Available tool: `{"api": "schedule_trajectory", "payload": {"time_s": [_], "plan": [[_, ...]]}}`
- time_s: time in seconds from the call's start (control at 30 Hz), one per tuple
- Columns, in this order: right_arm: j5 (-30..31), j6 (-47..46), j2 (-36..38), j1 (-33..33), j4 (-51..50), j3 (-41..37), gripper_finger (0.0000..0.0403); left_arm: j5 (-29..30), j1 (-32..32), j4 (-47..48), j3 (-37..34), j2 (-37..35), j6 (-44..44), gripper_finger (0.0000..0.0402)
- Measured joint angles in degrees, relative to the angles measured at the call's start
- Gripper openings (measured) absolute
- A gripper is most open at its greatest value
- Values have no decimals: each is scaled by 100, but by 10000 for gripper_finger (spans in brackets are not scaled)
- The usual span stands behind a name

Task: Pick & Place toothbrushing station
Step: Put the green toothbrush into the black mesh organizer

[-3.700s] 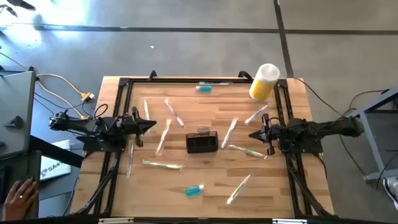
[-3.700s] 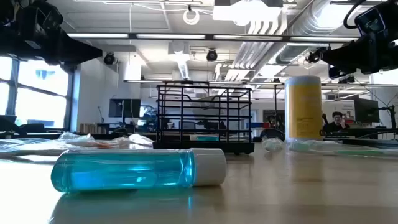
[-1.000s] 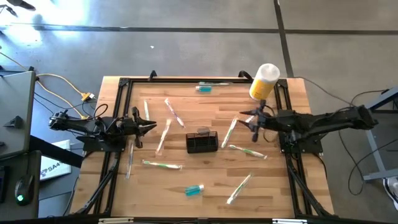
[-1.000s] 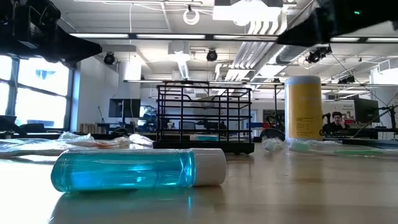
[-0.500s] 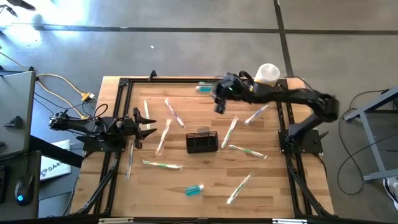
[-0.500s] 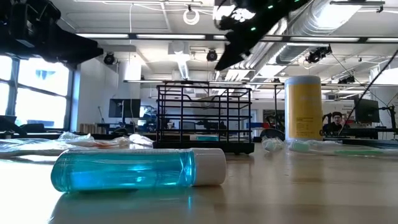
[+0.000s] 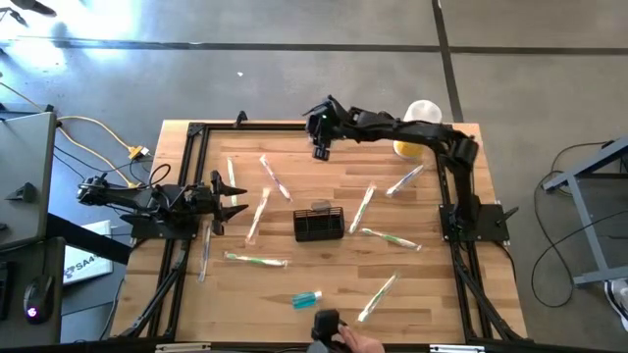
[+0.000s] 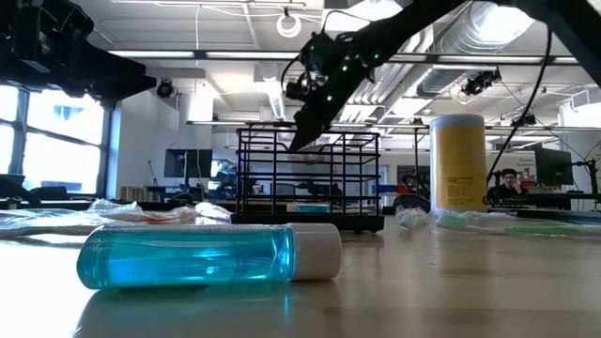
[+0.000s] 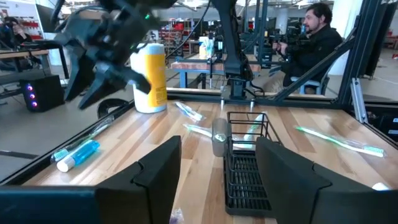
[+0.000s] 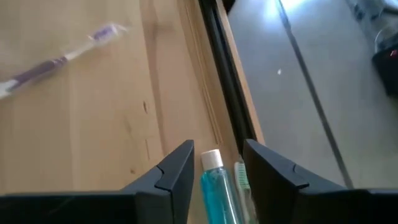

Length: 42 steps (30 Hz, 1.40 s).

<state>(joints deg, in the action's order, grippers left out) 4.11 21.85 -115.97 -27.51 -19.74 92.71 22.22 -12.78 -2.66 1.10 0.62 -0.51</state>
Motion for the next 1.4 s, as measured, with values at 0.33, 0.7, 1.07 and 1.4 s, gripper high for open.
{"api": "schedule_trajectory", "payload": {"time_s": [0.33,0.7,1.07,1.4], "plan": [[-79,-171,-264,-30,-626,524,185,20,0,4,0,0,11,203],[-294,98,-257,-146,-853,684,212,77,0,6,0,0,-20,203],[96,-251,-257,-627,-1463,684,213,105,0,-66,0,321,-144,203],[50,-403,-371,-1176,-2031,681,213,103,0,-401,0,751,-136,203]]}}
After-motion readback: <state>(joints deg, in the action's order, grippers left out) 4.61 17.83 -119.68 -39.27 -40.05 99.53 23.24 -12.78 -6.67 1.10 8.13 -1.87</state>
